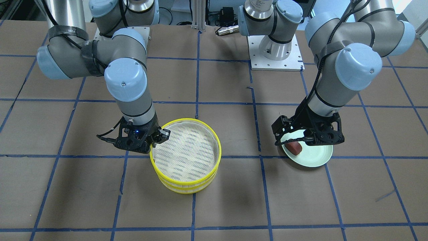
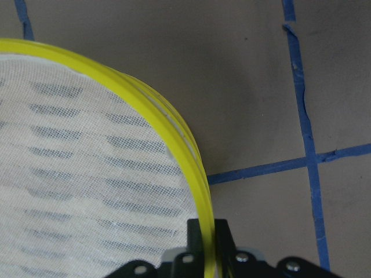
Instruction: Stack buns with steamer
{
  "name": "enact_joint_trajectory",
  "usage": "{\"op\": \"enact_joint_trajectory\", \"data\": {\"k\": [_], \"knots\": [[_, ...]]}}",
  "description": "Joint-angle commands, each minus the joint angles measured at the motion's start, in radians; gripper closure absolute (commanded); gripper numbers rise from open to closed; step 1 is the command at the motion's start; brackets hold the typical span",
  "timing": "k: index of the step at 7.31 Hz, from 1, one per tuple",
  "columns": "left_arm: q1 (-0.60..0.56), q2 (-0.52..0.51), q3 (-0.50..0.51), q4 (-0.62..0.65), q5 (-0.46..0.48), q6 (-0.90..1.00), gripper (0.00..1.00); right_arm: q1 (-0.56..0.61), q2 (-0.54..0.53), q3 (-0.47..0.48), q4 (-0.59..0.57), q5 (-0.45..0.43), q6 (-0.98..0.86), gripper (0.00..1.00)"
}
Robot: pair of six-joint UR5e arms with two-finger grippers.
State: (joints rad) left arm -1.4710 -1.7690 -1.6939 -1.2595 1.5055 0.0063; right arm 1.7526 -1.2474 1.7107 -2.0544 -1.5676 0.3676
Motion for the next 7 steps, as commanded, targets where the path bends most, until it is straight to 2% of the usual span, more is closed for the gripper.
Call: {"op": "enact_joint_trajectory", "data": {"k": [1, 2, 3, 4, 5, 7], "knots": [[0.0, -0.001, 0.0, 0.0, -0.001, -0.003, 0.02, 0.001, -0.003, 0.007, 0.0, 0.006, -0.003, 0.28], [0.0, -0.001, 0.002, 0.0, -0.001, -0.002, 0.02, -0.001, -0.006, 0.003, 0.003, 0.006, -0.006, 0.0], [-0.003, 0.003, 0.008, 0.002, 0.001, -0.002, 0.02, -0.011, -0.036, -0.025, 0.013, 0.006, -0.012, 0.0], [-0.014, 0.031, 0.017, 0.002, 0.004, -0.009, 0.01, -0.034, -0.096, -0.034, 0.096, -0.005, -0.071, 0.0], [-0.018, 0.045, 0.025, -0.006, 0.006, -0.026, 0.0, -0.082, -0.115, -0.034, 0.162, 0.007, -0.132, 0.0], [-0.009, 0.023, -0.002, -0.008, 0.004, -0.029, 0.0, -0.123, -0.121, -0.031, 0.192, -0.005, -0.148, 0.0]]}}
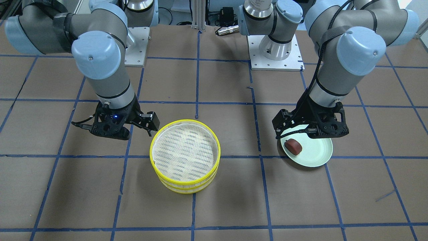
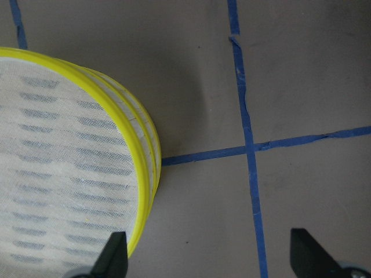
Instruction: Stack buns with steamer
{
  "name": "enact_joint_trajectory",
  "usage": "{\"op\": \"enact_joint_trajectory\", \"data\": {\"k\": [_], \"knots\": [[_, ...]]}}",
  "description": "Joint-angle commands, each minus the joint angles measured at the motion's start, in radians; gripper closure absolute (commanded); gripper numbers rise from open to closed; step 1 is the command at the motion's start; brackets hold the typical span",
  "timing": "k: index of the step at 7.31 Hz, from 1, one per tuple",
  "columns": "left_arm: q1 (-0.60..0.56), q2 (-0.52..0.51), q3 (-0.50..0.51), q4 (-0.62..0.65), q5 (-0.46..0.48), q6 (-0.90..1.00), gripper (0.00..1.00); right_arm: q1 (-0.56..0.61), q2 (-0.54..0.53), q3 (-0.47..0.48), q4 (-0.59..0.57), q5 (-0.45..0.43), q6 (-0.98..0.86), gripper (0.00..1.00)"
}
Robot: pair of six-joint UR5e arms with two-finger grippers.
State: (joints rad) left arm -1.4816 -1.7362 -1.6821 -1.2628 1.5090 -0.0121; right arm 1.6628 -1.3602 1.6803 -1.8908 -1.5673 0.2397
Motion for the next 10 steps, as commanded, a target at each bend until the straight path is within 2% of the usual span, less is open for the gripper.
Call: {"op": "enact_joint_trajectory", "data": {"k": [1, 3, 5, 7, 8, 10], "knots": [[-0.002, -0.022, -0.016, 0.0, -0.004, -0.02, 0.0, -0.055, -0.011, 0.001, 0.039, 0.004, -0.017, 0.0], [0.0, -0.112, -0.019, 0.151, -0.001, -0.002, 0.01, -0.066, -0.016, -0.002, 0.038, 0.001, -0.019, 0.0], [0.033, -0.125, -0.043, 0.16, 0.005, 0.033, 0.01, -0.071, -0.019, -0.014, 0.041, 0.006, -0.02, 0.0], [0.099, -0.156, -0.123, 0.238, 0.046, 0.061, 0.01, -0.072, -0.084, -0.069, 0.161, 0.006, -0.039, 0.0], [0.109, -0.193, -0.148, 0.305, 0.06, 0.064, 0.01, -0.081, -0.098, -0.115, 0.271, 0.004, -0.112, 0.0], [0.156, -0.203, -0.207, 0.315, 0.059, 0.064, 0.02, -0.087, -0.128, -0.142, 0.308, 0.006, -0.117, 0.0]]}}
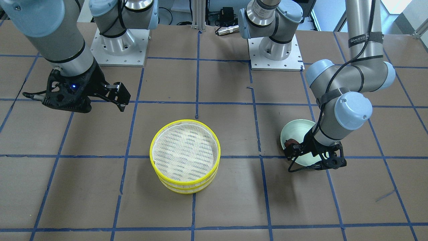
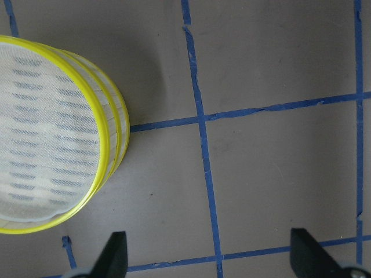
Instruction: Stack buns with steamer
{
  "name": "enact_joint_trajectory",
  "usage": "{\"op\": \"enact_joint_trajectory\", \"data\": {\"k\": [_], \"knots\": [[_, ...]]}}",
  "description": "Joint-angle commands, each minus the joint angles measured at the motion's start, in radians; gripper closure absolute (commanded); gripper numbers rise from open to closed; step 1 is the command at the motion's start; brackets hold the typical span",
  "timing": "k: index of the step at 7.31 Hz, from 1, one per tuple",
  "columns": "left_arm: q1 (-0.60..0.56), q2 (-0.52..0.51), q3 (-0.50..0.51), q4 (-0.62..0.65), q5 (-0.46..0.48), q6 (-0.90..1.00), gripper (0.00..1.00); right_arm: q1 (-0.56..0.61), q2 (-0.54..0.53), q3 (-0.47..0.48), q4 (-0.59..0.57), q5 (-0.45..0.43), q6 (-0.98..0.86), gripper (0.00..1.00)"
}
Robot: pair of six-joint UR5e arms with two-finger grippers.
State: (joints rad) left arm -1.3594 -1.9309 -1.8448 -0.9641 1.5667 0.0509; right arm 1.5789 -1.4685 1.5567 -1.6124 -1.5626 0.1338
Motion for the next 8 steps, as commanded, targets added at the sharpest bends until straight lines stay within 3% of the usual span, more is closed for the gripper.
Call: {"op": "enact_joint_trajectory", "data": {"k": [1, 2, 3, 5, 7, 8], "knots": [[0.049, -0.008, -0.077, 0.021, -0.002, -0.002, 0.04, -0.003, -0.032, -0.023, 0.058, 0.001, -0.011, 0.0], [0.049, -0.007, -0.094, 0.022, -0.005, -0.008, 0.08, -0.003, -0.036, -0.02, 0.062, 0.004, -0.011, 0.0], [0.049, -0.005, -0.099, 0.015, -0.01, -0.014, 0.28, -0.003, -0.036, -0.021, 0.06, 0.004, -0.011, 0.0], [0.048, 0.001, -0.096, 0.012, -0.007, -0.031, 0.85, -0.003, -0.038, -0.021, 0.062, 0.004, -0.011, 0.0], [0.048, 0.012, -0.082, 0.008, -0.011, -0.036, 0.96, -0.003, -0.036, -0.021, 0.062, 0.001, -0.011, 0.0], [0.045, 0.041, -0.062, 0.002, -0.007, -0.042, 0.97, -0.005, -0.036, -0.021, 0.063, 0.0, -0.011, 0.0]]}}
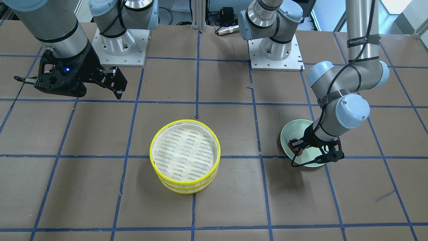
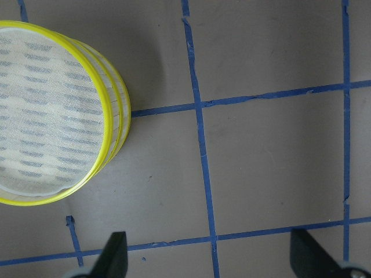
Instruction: Stack buns with steamer
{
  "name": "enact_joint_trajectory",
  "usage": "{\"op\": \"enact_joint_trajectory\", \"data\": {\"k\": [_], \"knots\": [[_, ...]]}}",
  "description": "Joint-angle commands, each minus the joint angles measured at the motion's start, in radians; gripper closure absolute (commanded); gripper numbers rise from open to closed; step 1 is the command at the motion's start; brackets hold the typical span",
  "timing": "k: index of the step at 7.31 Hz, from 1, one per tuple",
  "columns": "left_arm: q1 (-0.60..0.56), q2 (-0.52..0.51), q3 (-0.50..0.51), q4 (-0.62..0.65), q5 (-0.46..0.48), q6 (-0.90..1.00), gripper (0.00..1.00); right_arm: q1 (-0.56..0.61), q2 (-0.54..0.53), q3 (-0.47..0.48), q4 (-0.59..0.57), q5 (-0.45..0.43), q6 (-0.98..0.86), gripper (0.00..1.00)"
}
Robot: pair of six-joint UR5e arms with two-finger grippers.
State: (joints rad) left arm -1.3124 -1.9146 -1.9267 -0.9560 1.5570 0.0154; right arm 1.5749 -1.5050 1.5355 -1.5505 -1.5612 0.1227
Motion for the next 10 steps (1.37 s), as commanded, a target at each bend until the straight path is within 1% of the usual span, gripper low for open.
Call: {"op": "enact_joint_trajectory", "data": {"k": [1, 2, 4, 5, 7, 8, 9, 10], "knots": [[-0.03, 0.061, 0.064, -0.073, 0.005, -0.056, 0.97, -0.001, 0.0, 0.0, 0.001, -0.008, 0.0, 0.0], [-0.101, 0.08, 0.137, -0.139, 0.002, -0.136, 0.95, -0.009, 0.0, -0.002, 0.003, -0.013, -0.005, 0.0], [-0.259, 0.083, 0.309, -0.289, -0.008, -0.295, 0.95, -0.01, -0.001, -0.014, 0.027, -0.017, -0.006, 0.0], [-0.315, 0.08, 0.365, -0.332, -0.082, -0.381, 0.95, -0.01, -0.001, -0.026, 0.027, -0.032, -0.015, 0.0], [-0.417, 0.043, 0.417, -0.302, -0.222, -0.539, 0.95, -0.004, -0.001, -0.022, 0.021, -0.034, -0.018, 0.0], [-0.463, -0.008, 0.435, -0.193, -0.276, -0.628, 0.95, -0.001, -0.001, -0.02, 0.02, -0.033, -0.017, 0.0], [-0.509, -0.068, 0.442, -0.125, -0.27, -0.65, 0.95, 0.0, -0.001, -0.02, 0.02, -0.034, -0.017, 0.0], [-0.531, -0.107, 0.442, -0.109, -0.267, -0.654, 0.88, -0.001, -0.001, -0.018, 0.02, -0.034, -0.017, 0.0]]}}
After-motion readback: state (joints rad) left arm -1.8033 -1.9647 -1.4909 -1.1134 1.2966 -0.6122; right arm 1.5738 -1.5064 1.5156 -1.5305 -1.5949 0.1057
